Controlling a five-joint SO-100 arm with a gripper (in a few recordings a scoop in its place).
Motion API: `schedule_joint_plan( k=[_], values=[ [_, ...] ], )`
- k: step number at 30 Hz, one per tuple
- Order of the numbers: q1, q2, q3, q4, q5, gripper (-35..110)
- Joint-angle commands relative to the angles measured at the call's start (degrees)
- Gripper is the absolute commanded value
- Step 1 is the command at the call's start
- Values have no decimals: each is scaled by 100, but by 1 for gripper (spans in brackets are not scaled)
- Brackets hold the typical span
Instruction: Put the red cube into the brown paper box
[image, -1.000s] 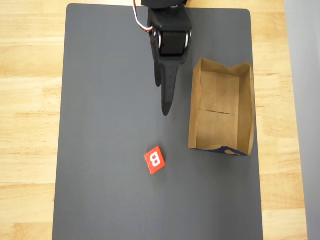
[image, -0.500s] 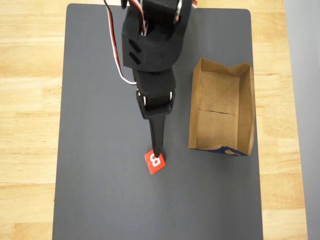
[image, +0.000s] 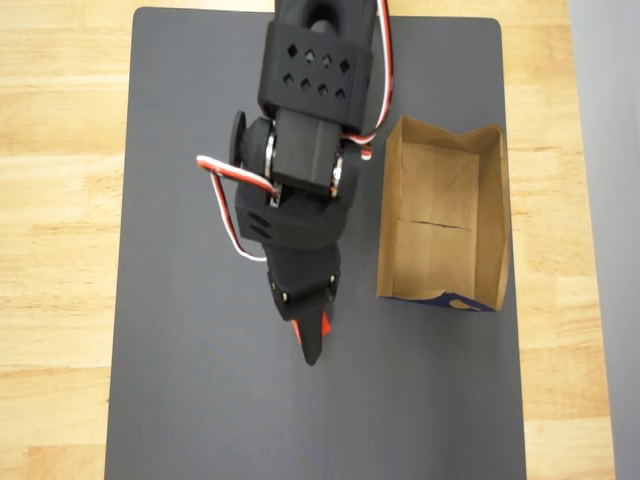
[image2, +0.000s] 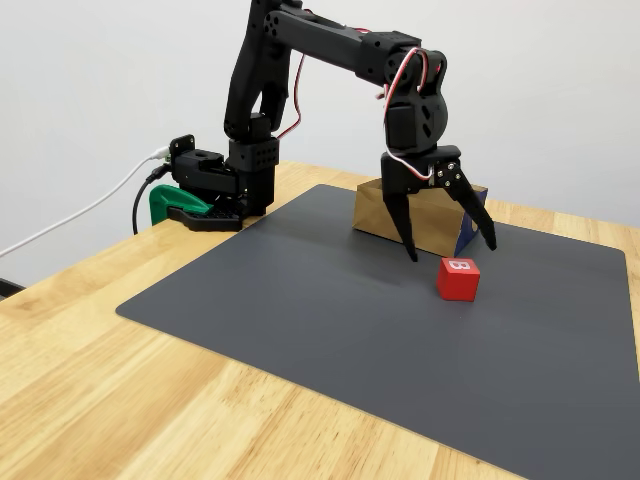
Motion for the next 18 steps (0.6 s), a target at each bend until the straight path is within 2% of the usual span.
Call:
schedule_joint_plan(
  k=[1, 18],
  values=[
    [-18, -44, -281, 79, -264, 38],
    [-70, -800, -1002, 457, -519, 38]
  ],
)
